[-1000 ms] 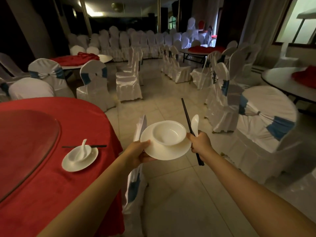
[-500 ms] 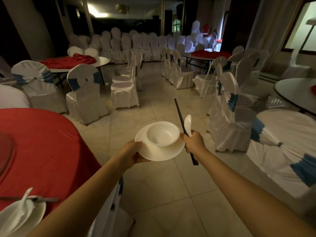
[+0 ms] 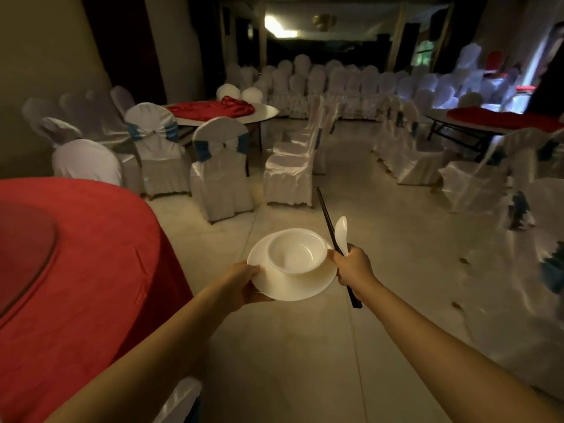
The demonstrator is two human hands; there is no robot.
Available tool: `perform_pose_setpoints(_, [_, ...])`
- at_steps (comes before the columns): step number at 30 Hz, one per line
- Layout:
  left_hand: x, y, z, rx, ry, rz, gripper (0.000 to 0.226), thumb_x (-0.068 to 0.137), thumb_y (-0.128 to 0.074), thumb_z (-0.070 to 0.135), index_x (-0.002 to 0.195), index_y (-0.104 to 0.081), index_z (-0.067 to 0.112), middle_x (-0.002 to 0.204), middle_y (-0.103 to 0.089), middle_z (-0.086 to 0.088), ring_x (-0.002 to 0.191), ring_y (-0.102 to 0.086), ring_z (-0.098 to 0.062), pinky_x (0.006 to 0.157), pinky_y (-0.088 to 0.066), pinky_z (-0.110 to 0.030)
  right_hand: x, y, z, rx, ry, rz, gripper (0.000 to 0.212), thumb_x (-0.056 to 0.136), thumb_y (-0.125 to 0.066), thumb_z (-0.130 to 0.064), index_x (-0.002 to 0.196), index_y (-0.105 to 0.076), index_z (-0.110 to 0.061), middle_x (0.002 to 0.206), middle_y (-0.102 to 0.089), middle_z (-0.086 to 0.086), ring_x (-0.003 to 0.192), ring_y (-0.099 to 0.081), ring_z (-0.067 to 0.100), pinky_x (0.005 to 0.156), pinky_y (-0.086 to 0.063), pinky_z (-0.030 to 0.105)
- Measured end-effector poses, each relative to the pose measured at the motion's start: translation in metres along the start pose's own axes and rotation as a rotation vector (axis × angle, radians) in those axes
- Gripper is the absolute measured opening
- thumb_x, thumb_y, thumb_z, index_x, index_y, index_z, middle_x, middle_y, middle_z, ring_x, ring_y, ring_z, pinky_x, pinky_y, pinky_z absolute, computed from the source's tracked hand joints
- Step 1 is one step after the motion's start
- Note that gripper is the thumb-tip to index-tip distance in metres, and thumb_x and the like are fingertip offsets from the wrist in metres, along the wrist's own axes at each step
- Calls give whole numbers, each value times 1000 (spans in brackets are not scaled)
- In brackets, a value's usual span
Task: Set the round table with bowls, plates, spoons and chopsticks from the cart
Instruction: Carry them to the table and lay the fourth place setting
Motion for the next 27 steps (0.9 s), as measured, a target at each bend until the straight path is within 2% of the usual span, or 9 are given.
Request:
perform_pose_setpoints(2, [26, 0, 21, -38, -3, 50, 42, 97, -41, 10, 138, -35, 12, 116, -51, -16, 99, -57, -34, 66, -55, -44, 49, -13, -12, -29, 35, -72, 10, 92, -54, -19, 85, -55, -12, 59, -48, 2, 46, -42, 15, 38, -34, 23])
perform_pose_setpoints(5, [60, 13, 48, -102, 15, 189, 41, 96, -44, 10, 136, -36, 10, 100, -53, -13, 84, -58, -30, 57, -55, -42, 112, -44, -29, -57, 71, -165, 10, 92, -54, -18, 83, -55, -14, 61, -49, 1, 47, -43, 15, 40, -35, 24])
perform_pose_setpoints(10, [116, 54, 83, -196, -41, 326, 45, 93, -43, 5, 138, -38, 6, 122, -49, -19, 95, -57, -34, 65, -53, -46, 198, -117, -52, -94, 135, -327, 14, 91, -53, -17, 78, -54, -17, 59, -48, 0, 47, -43, 14, 41, -34, 24])
perform_pose_setpoints(15, [183, 111, 121, -248, -58, 459, 41, 94, -41, 4, 135, -41, 7, 116, -52, -17, 94, -57, -34, 58, -52, -43, 281, -210, -74, -68, 186, -482, 7, 91, -52, -15, 86, -56, -11, 58, -47, 1, 47, -42, 15, 44, -33, 26])
perform_pose_setpoints(19, [229, 151, 155, -313, -48, 553, 37, 96, -38, 5, 132, -41, 7, 95, -55, -12, 79, -59, -29, 55, -52, -41, 343, -284, -99, -81, 188, -601, 14, 92, -53, -17, 79, -55, -14, 57, -47, 1, 45, -41, 15, 39, -32, 24])
perform_pose_setpoints(22, [259, 182, 183, -339, -71, 627, 38, 96, -35, 5, 134, -41, 7, 94, -54, -12, 78, -59, -29, 62, -52, -45, 383, -338, -122, -66, 217, -672, 17, 92, -54, -18, 75, -55, -17, 56, -48, 0, 46, -43, 13, 40, -33, 22])
perform_pose_setpoints(25, [286, 211, 208, -358, -68, 699, 37, 97, -34, 5, 133, -42, 7, 92, -55, -11, 77, -59, -26, 56, -52, -41, 416, -386, -144, -57, 238, -740, 18, 91, -54, -16, 74, -54, -20, 56, -49, -3, 47, -44, 10, 39, -33, 18])
perform_pose_setpoints(27, [306, 231, 224, -372, -74, 734, 37, 96, -34, 4, 133, -43, 6, 96, -57, -13, 78, -59, -25, 55, -53, -40, 440, -420, -158, -60, 257, -794, 16, 91, -53, -16, 77, -54, -21, 59, -50, -3, 49, -45, 10, 42, -33, 20])
Point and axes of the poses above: each hand's wrist, its own x-axis towards the middle knuckle, its own y-axis out of the back of the hand, z = x × y, the point moved 1 cm from there along x, towards the middle knuckle
